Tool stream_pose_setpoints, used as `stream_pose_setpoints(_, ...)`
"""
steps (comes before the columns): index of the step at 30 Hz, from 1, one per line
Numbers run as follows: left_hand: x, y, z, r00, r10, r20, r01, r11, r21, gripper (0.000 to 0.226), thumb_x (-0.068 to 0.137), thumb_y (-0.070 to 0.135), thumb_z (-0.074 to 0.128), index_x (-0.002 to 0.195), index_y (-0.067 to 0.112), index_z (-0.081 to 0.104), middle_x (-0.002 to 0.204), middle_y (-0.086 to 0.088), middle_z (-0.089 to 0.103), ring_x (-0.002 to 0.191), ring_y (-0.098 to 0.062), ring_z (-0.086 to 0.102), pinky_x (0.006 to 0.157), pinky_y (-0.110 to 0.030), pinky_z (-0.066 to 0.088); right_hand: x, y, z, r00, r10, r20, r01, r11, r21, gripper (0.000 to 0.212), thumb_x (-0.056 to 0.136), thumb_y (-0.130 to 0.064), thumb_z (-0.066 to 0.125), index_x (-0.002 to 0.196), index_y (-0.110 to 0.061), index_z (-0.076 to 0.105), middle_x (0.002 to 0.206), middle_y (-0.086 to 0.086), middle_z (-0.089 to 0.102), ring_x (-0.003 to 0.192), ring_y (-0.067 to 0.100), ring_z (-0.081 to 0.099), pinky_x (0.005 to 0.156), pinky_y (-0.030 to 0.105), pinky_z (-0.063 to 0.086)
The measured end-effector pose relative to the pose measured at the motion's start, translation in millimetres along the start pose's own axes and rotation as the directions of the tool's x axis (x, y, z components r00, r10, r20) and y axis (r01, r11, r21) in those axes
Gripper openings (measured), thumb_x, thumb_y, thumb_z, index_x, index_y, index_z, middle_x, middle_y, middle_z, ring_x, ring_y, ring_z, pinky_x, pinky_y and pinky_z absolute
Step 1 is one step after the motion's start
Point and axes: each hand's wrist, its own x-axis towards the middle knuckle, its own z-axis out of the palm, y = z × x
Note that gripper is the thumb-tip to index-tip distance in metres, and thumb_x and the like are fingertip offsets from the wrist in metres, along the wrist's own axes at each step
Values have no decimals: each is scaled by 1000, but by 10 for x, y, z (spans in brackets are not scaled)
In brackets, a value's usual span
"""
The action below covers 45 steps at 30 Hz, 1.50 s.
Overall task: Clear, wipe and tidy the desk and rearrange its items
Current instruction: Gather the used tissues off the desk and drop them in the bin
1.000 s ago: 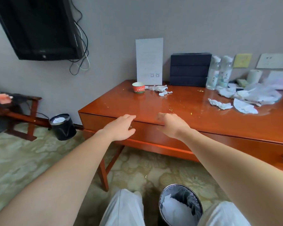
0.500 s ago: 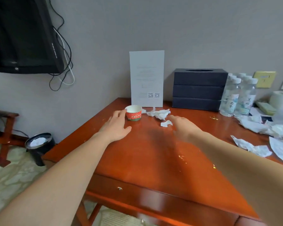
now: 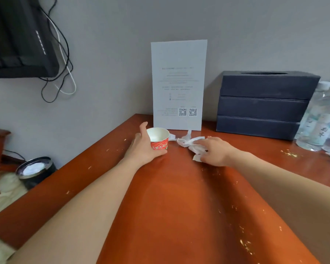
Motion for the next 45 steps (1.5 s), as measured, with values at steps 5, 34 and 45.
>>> stream_pose_setpoints(5,-105,15,17,1000,-1,-31,1,1000,-19,111,70,50,85,151,21,15,153,-5,33,135,-27,41,103,-41,42,-145,-35,-35,990,-17,-140,1,994,-113,36,88,-39,57,123,-39,61,106,4,65,100,27,58,79,36,45)
stream_pose_setpoints(34,-3306,989,-608,968,179,175,-145,970,-193,95,68,42,88,140,19,30,132,3,45,118,-16,46,89,-29,43,-3858,-284,-232,894,174,-414,-99,975,198,38,90,-14,49,113,-40,66,95,0,71,72,20,63,54,29,48)
stream_pose_setpoints(45,-4538,949,-165,928,256,270,-203,957,-210,109,70,43,86,150,24,14,151,0,30,135,-22,36,108,-41,43,-5121,-174,447,888,254,-383,-167,955,244,33,88,-19,52,110,-37,67,89,0,72,74,25,67,70,39,58)
